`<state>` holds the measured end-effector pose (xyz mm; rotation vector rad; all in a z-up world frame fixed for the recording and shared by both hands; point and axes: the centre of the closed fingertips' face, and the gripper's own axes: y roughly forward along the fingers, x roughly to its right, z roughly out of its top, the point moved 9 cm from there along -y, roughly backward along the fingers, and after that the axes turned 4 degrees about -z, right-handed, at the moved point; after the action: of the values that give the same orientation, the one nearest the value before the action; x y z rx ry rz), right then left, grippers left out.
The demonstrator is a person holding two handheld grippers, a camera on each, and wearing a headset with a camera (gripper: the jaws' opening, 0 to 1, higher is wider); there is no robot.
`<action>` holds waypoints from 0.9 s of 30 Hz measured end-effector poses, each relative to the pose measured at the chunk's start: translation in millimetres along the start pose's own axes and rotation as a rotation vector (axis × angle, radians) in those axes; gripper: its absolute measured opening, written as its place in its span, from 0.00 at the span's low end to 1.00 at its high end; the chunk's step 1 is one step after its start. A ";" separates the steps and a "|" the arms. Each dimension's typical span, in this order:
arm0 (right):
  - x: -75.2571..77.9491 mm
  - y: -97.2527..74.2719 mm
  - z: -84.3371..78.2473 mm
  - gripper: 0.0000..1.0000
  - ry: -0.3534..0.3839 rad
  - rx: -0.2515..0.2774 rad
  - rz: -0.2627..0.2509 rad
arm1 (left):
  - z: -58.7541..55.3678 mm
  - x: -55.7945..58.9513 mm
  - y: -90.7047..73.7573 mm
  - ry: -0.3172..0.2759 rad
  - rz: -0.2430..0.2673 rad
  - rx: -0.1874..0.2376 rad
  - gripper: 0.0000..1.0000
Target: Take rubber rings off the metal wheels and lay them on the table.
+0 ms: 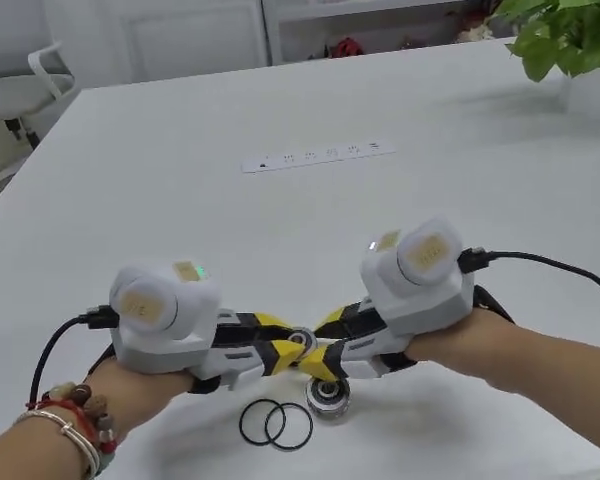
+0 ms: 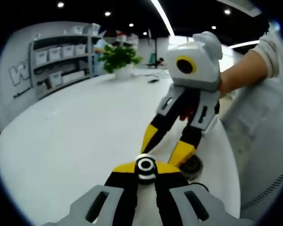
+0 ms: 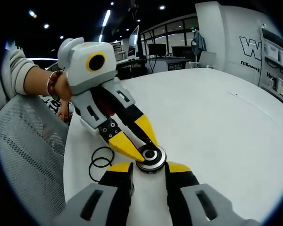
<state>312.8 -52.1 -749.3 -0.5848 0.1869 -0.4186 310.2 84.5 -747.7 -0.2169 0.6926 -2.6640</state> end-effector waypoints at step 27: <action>1.1 -4.6 -15.5 0.22 -0.079 -0.005 0.057 | -0.1 12.0 6.6 0.031 -0.022 0.023 0.14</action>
<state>307.9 -63.7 -759.4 -0.5988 0.1284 -0.3393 301.3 74.5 -750.4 -0.1789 0.6723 -2.6999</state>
